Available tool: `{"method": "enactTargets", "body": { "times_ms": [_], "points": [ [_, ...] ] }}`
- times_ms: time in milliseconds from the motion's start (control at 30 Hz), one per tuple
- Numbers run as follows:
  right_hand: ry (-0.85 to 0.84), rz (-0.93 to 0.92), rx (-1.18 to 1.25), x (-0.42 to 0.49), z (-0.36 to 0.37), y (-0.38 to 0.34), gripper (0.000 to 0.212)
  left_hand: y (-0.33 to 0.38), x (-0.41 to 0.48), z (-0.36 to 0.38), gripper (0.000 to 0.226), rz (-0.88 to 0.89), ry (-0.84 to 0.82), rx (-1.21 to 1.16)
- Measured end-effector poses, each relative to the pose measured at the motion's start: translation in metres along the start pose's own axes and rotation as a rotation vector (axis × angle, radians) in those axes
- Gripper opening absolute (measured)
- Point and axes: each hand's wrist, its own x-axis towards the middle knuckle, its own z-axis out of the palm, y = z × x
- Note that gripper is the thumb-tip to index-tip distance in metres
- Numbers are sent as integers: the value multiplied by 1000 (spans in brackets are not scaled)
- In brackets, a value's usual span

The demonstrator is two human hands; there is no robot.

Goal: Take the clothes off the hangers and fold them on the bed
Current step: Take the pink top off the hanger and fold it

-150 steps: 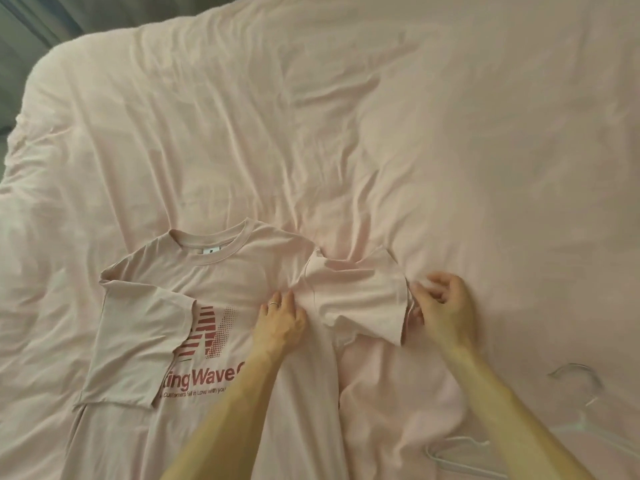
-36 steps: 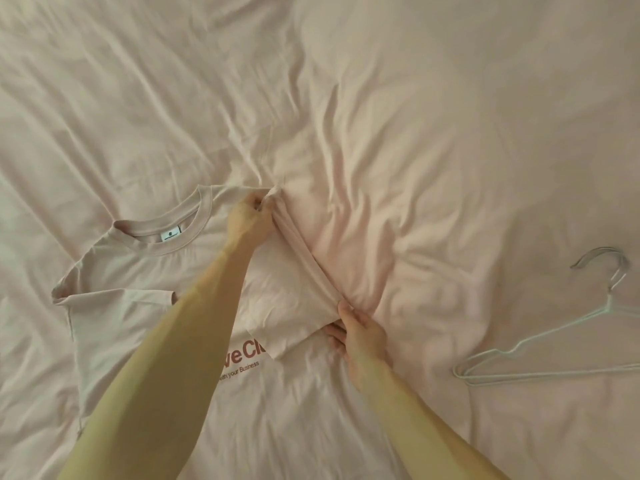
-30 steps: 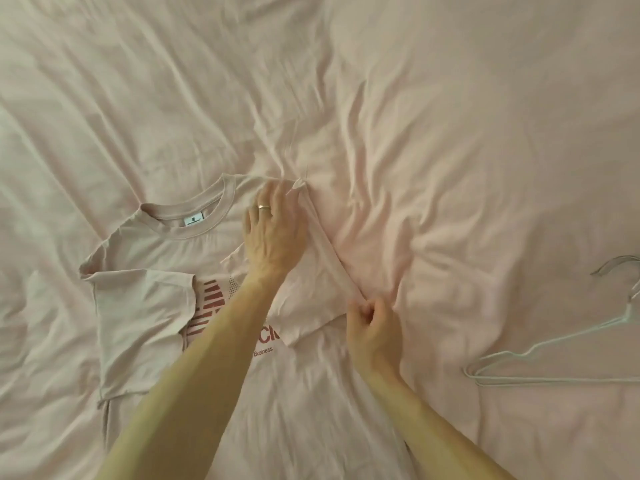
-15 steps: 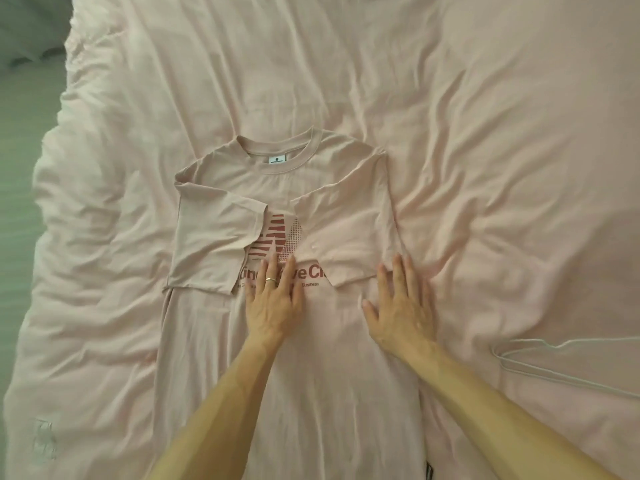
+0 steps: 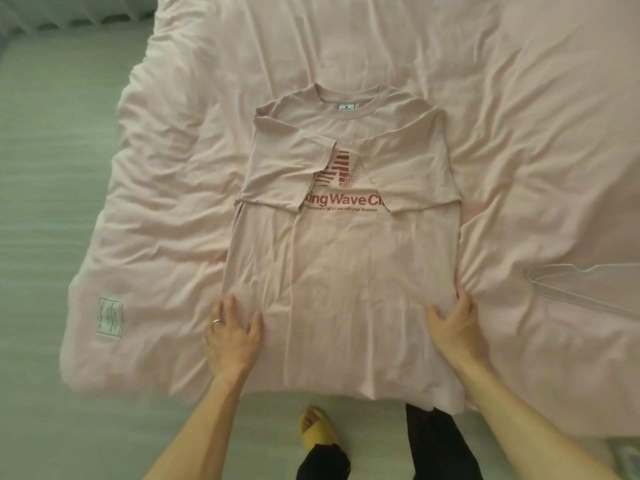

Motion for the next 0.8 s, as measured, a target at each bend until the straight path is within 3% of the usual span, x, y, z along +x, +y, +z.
{"method": "enactTargets", "body": {
  "times_ms": [133, 267, 500, 600, 700, 800],
  "points": [
    [-49, 173, 258, -43, 3, 28, 55, -37, -6, 2, 59, -138, -52, -197],
    [-79, 172, 138, -70, -6, 47, 49, -60, -5, -6, 28, -49, -128, -263],
    [226, 186, -44, -70, -50, 62, 36, -99, -1, -19, 24, -4, -67, -412],
    [232, 172, -75, -63, -50, 74, 34, -103, 3, -11, 21, 22, -79, -392],
    [220, 175, -84, -64, -35, 85, 30, -100, -6, -2, 23, 19, -92, -316],
    [268, 54, -194, -77, -8, 92, 44, -97, -26, 10, 47, 135, 49, -81]
  ]
}}
